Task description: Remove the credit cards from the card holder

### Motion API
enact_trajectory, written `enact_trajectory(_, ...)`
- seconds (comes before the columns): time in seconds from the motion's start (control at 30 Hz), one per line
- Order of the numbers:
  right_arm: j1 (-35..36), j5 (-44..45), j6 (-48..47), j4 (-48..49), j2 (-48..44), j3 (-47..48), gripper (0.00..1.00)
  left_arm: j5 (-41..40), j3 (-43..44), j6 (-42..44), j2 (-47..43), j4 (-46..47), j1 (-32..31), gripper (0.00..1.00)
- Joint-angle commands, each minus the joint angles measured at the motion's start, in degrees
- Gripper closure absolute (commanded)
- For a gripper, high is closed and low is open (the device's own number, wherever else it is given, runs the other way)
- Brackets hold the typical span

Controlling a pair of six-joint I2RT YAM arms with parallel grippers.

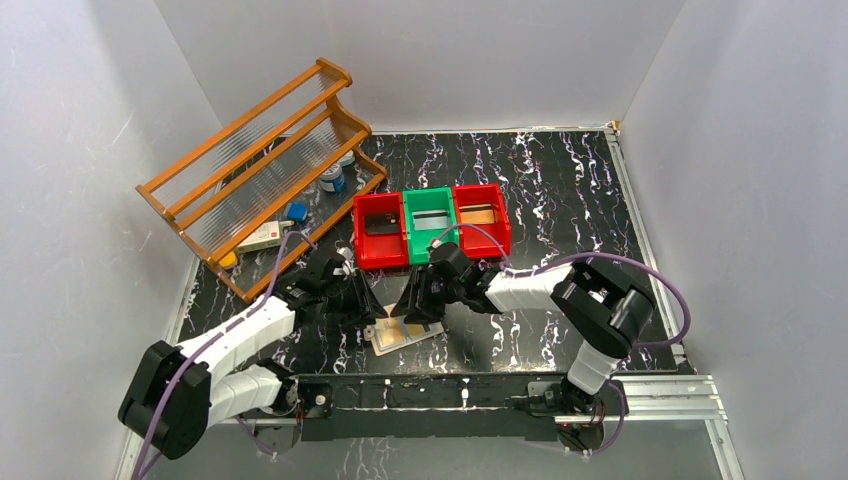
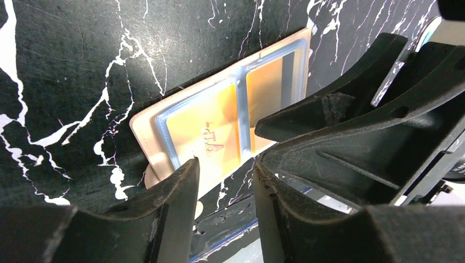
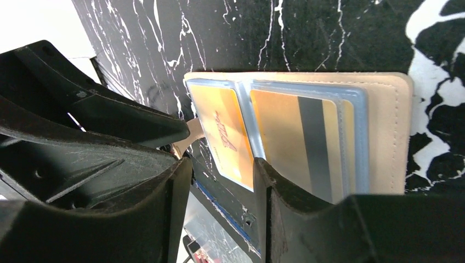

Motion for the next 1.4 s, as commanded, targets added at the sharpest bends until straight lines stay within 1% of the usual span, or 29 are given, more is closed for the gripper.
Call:
enact_trajectory(0.0,0.1,0.6,-0.1,-1.1,-0.4,2.0,0.49,1.6,2.1,3.0,1.3,-2.2,-0.2,0.62)
enact_trajectory(0.2,0.1,-1.3,-0.9,-2.2,1.9,3.5,0.51,1.5,1.3,5.4,5.4,-2.8,-0.2,0.67)
enact_trajectory(0.27,0.1,-2.2,-1.1,-2.7,2.9,4.1,0.52,1.9,1.4,6.2,7.4,-2.8,-0.2,0.72)
enact_trajectory(0.37,0.1,-2.8,-1.1,-3.2,4.9,4.4,0.57,2.0,1.4,7.4,9.8,-2.9,-0.2,0.80)
enact_trajectory(0.43,0.2,-2.0,-1.2,-4.7,5.1,4.5,0.58,1.5,1.5,7.9,10.6,-3.3,-0.2,0.83)
enact_trajectory(0.57,0.2,0.6,-2.0,-8.3,4.5,4.9,0.59,0.3,1.0,8.1,10.2,-4.2,-0.2,0.83)
enact_trajectory(0.63,0.1,0.8,-2.1,-8.3,4.0,4.9,0.61,-0.1,0.8,8.1,9.9,-4.4,-0.2,0.84)
enact_trajectory(0.77,0.2,0.5,-2.0,-6.8,3.7,4.5,0.70,-0.5,0.7,8.0,9.8,-4.6,-0.2,0.84)
enact_trajectory(0.87,0.1,0.3,-1.8,-5.6,1.3,4.0,0.76,-0.6,0.7,8.1,9.7,-4.8,-0.1,0.85)
enact_trajectory(0.97,0.2,-1.1,-1.2,-2.8,1.0,3.2,0.85,-1.0,0.7,8.2,9.6,-5.1,-0.2,0.85)
enact_trajectory(1.0,0.2,-2.3,-0.3,0.0,1.0,2.3,0.93,-1.4,0.7,8.4,9.6,-5.3,-0.1,0.85)
enact_trajectory(1.03,0.1,-2.6,0.0,0.5,1.0,2.1,0.95,-1.4,0.8,8.4,9.6,-5.4,-0.1,0.85)
enact_trajectory(1.37,-0.9,-2.4,0.2,1.3,-0.5,-0.1,0.96,-2.2,0.5,8.7,9.8,-5.7,-0.1,0.86)
